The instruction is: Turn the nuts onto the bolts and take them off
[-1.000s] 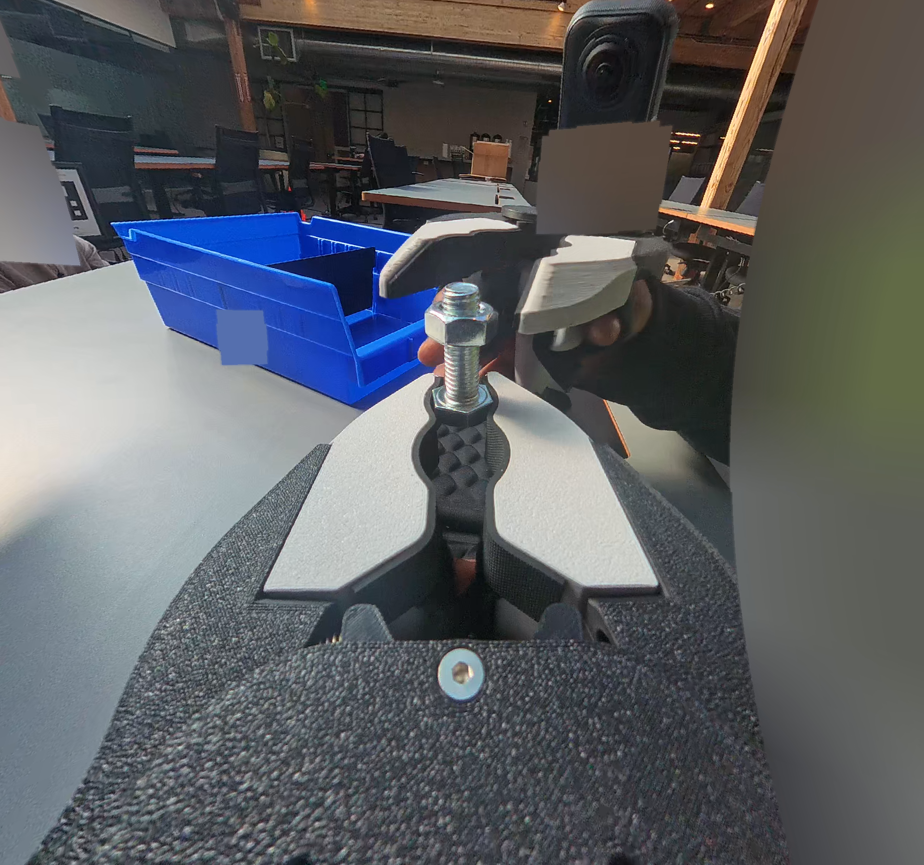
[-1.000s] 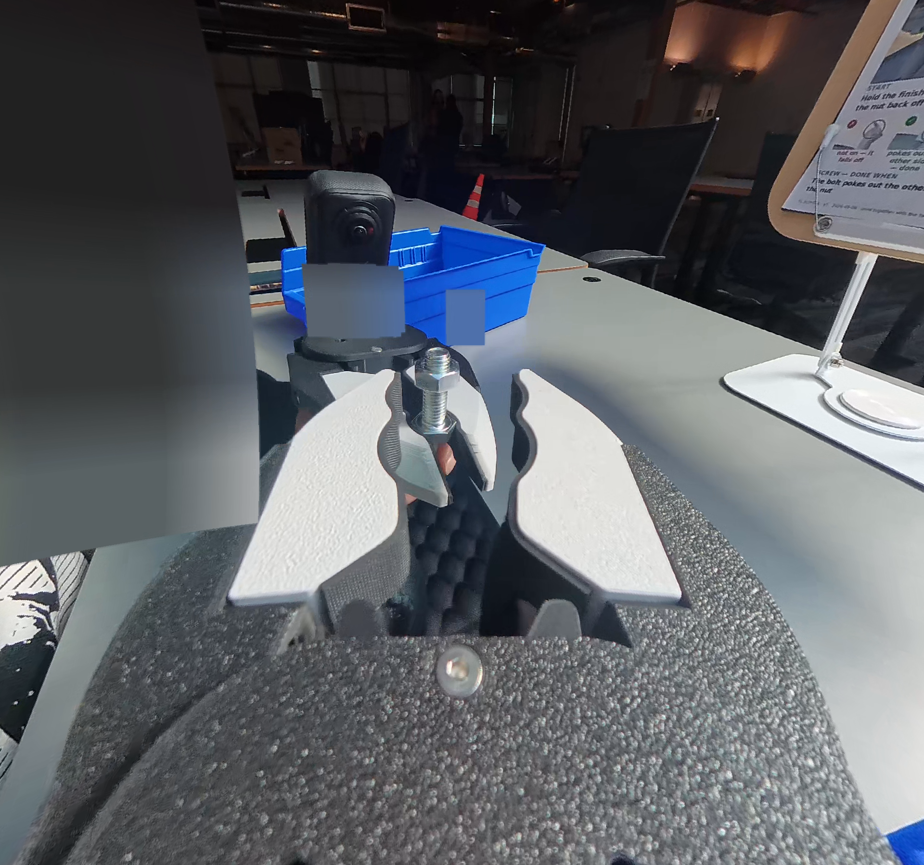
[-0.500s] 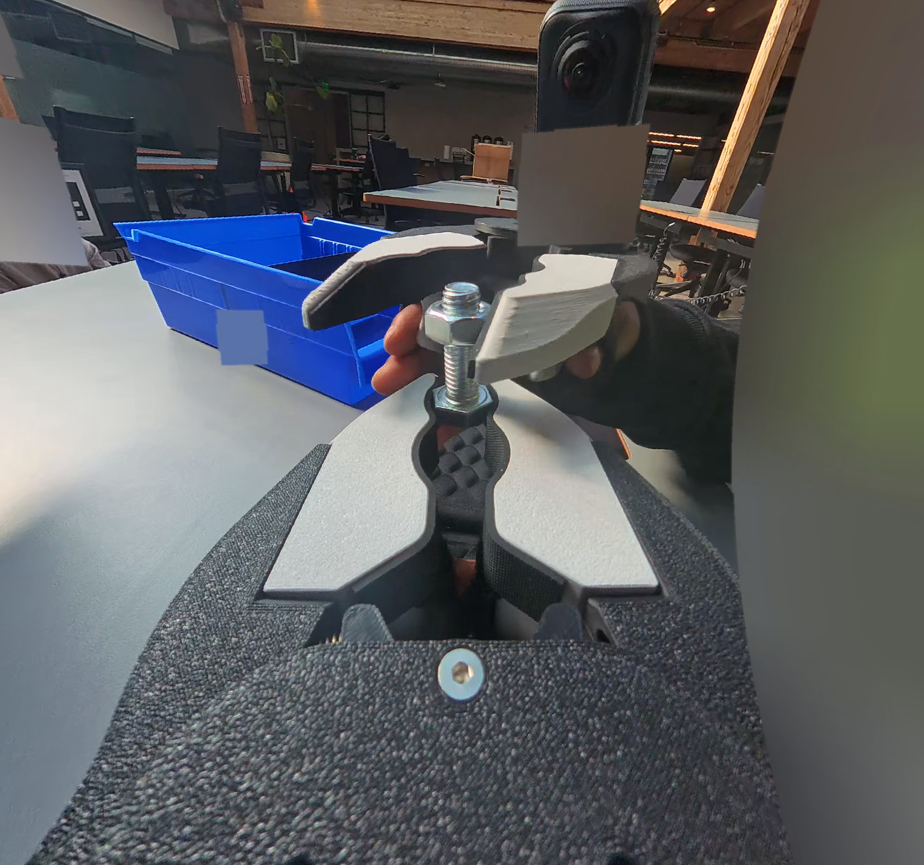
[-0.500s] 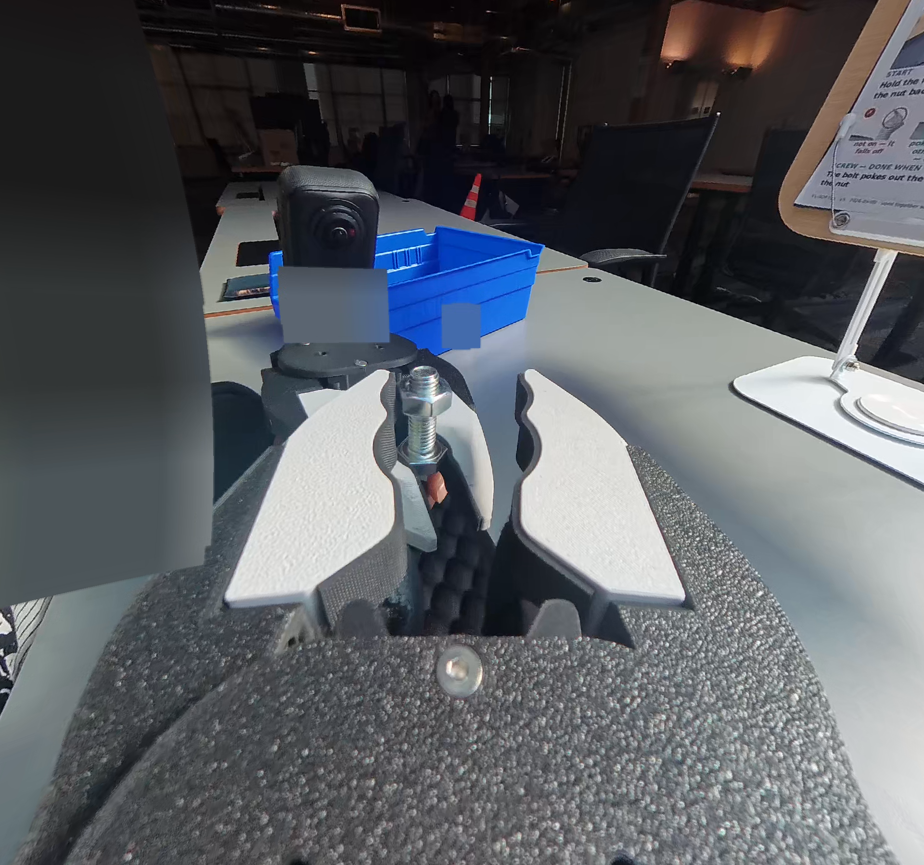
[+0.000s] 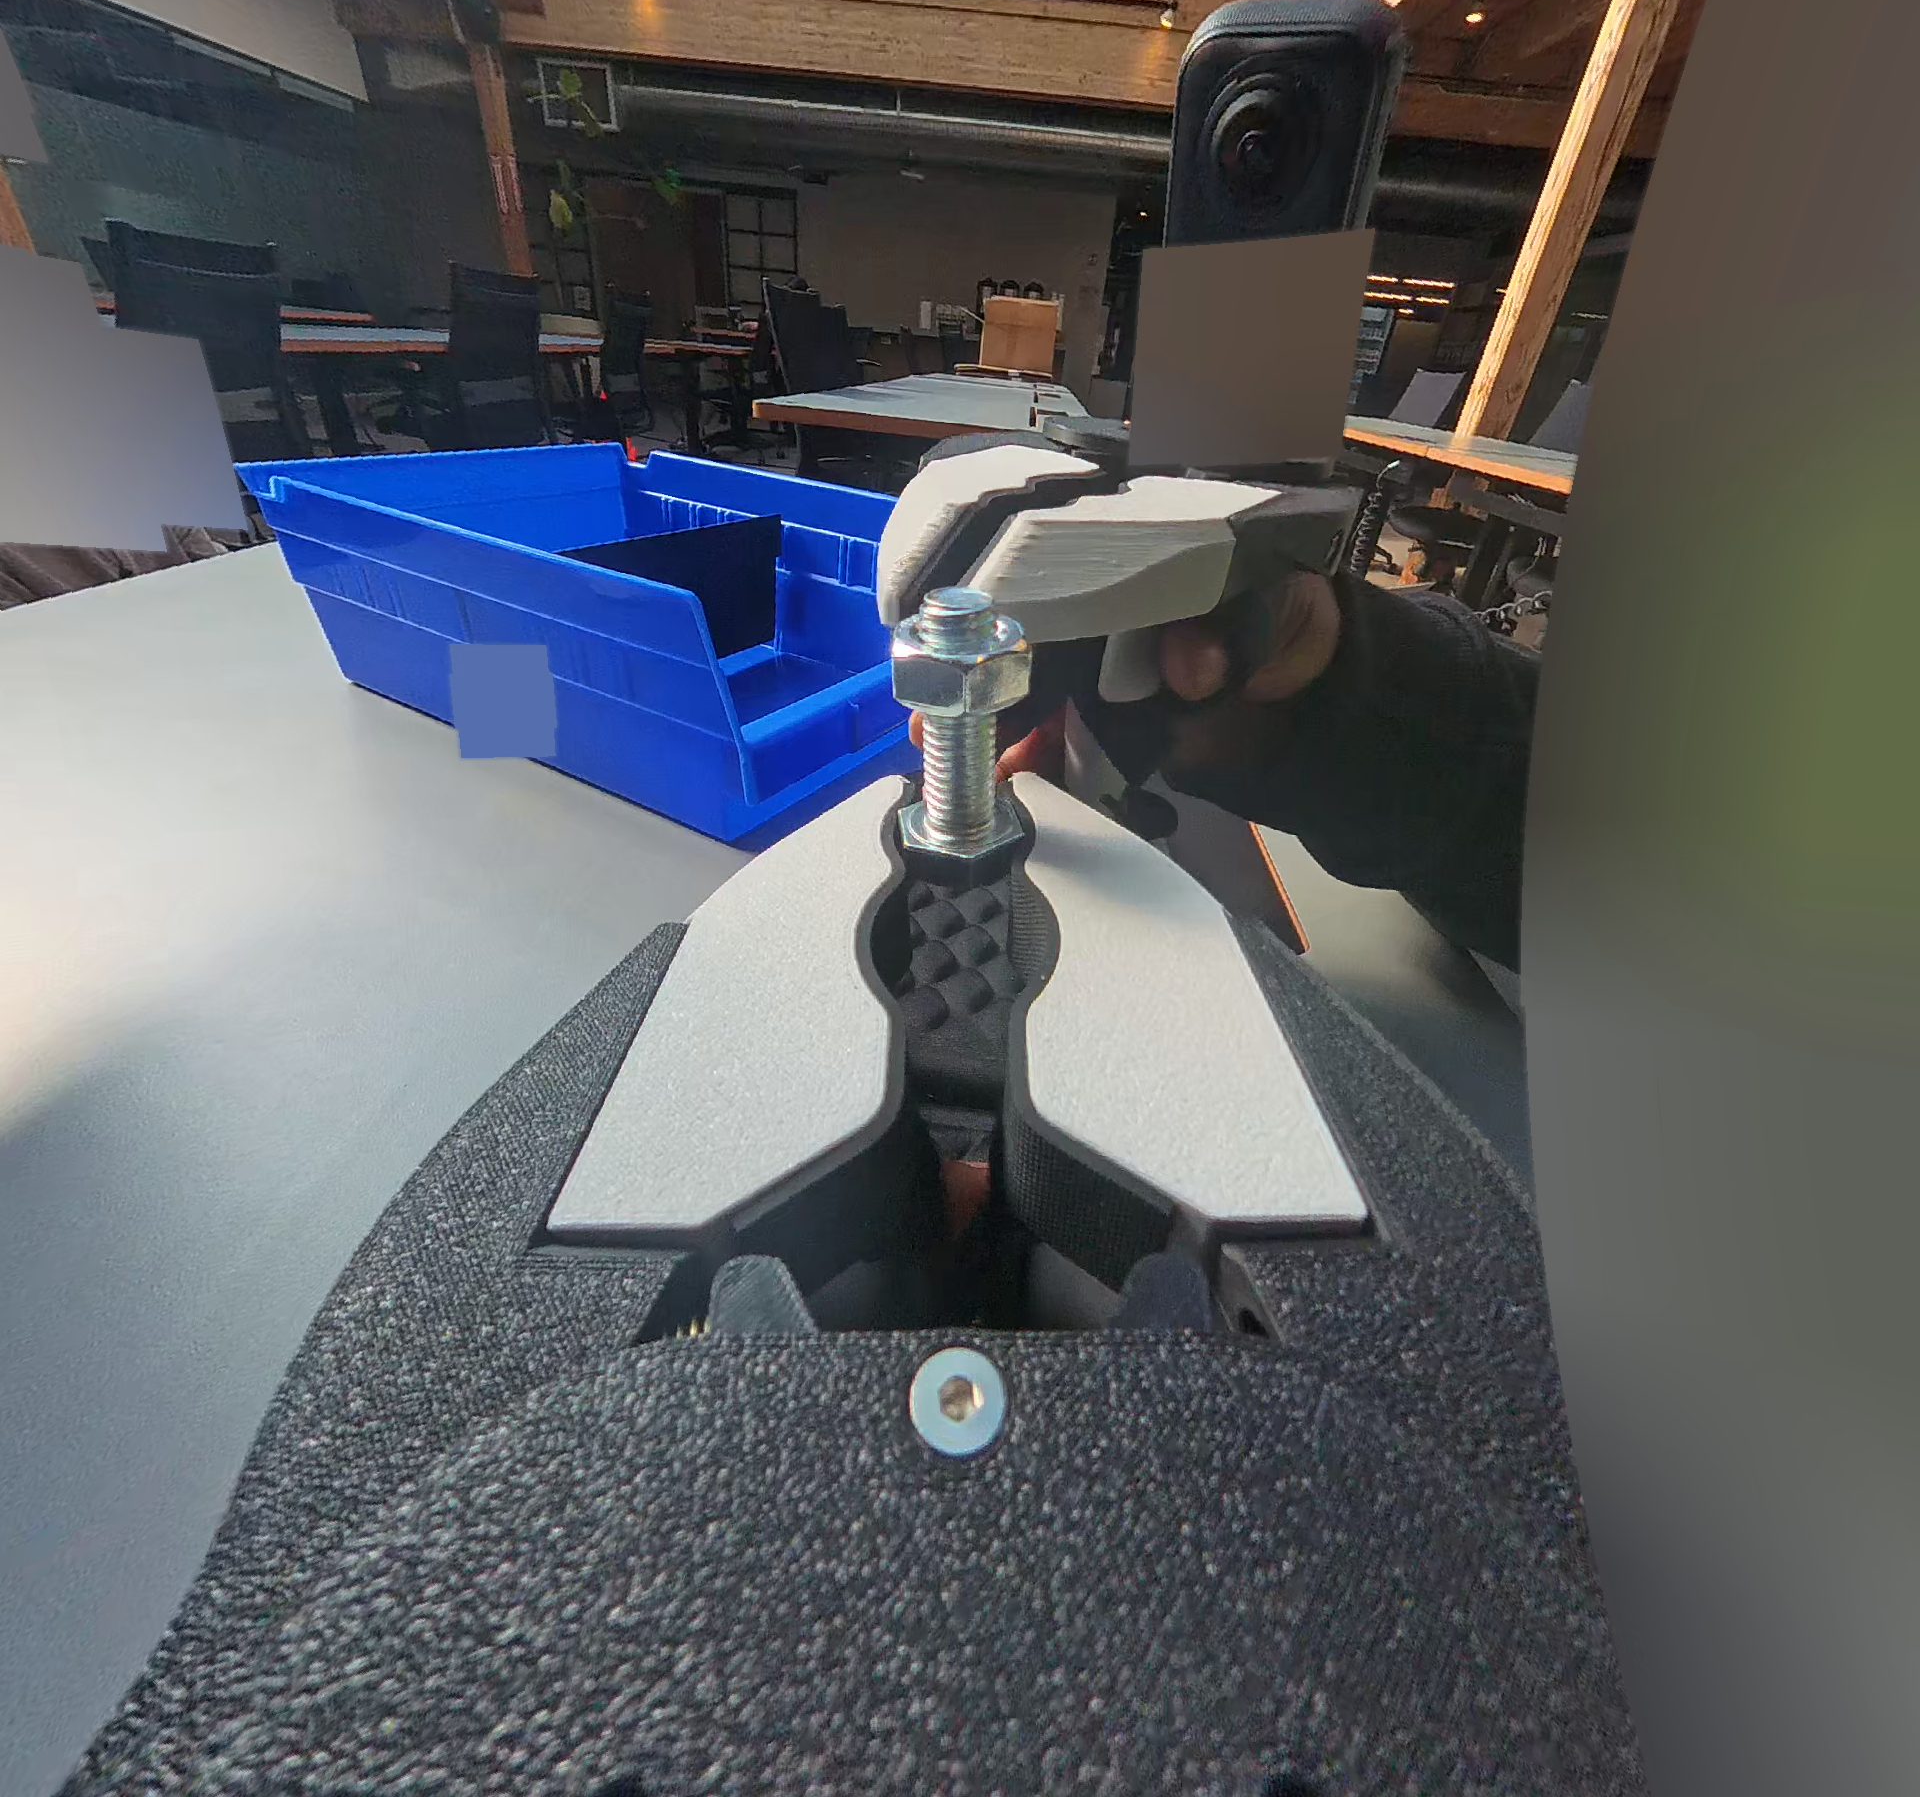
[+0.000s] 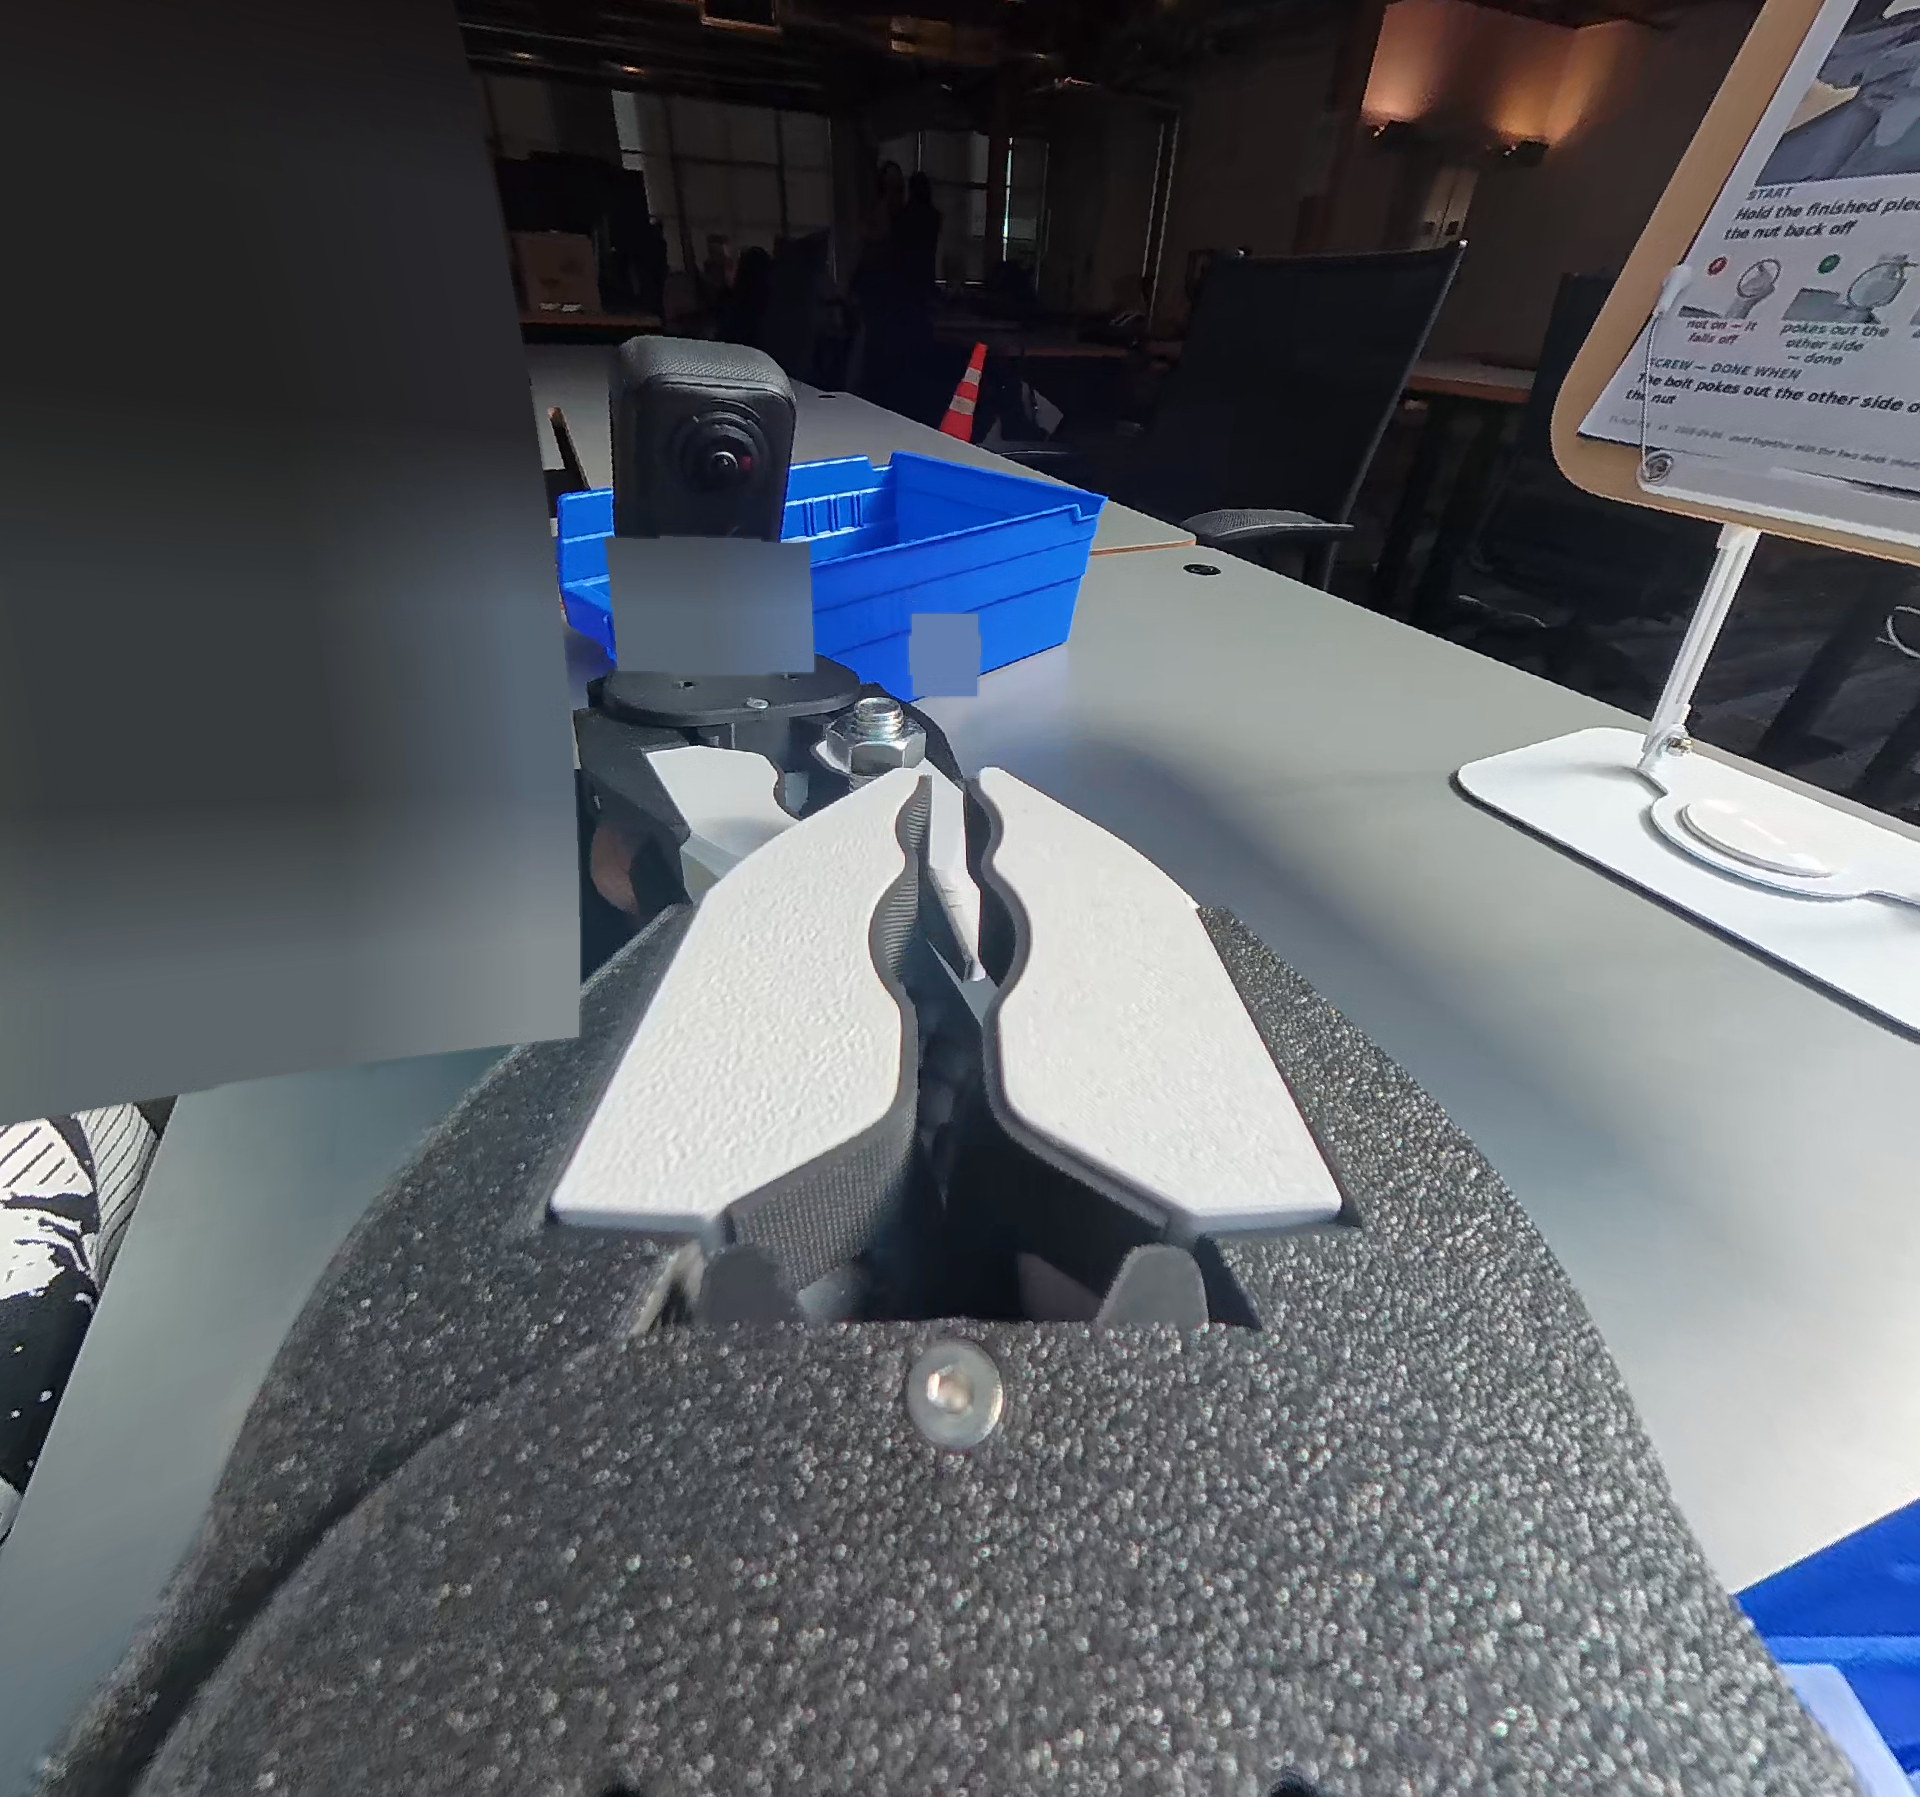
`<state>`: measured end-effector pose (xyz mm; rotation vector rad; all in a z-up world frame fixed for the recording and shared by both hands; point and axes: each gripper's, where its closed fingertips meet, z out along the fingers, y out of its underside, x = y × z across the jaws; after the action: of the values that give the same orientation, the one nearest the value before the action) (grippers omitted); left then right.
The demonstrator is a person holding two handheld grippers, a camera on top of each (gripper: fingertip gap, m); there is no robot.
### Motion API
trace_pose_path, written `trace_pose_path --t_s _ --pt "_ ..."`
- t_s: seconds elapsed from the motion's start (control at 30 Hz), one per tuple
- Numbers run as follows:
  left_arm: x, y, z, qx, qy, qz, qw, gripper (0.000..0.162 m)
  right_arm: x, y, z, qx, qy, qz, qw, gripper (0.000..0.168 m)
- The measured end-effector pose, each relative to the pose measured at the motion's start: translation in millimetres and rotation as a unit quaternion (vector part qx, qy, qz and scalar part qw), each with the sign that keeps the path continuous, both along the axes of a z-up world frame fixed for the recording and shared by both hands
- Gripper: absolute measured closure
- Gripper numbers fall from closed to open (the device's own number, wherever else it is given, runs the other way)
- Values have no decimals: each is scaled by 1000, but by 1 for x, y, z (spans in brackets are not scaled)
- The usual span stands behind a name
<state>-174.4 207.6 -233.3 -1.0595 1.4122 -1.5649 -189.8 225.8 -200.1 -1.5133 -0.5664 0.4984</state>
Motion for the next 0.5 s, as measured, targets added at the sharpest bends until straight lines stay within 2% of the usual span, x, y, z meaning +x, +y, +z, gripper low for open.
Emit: trace_pose_path --t_s 0.07,0.23,0.5 --pt "0 0 0 -1 -1 0 1000 148 -2 0 2 5 1 4 1000 153" --pt "0 0 0 -1 -1 0 1000 148 -18 5 1 3 15 29 999 115" --pt "0 0 0 -1 -1 0 1000 148 -30 28 -4 -1 27 12 1000 112"
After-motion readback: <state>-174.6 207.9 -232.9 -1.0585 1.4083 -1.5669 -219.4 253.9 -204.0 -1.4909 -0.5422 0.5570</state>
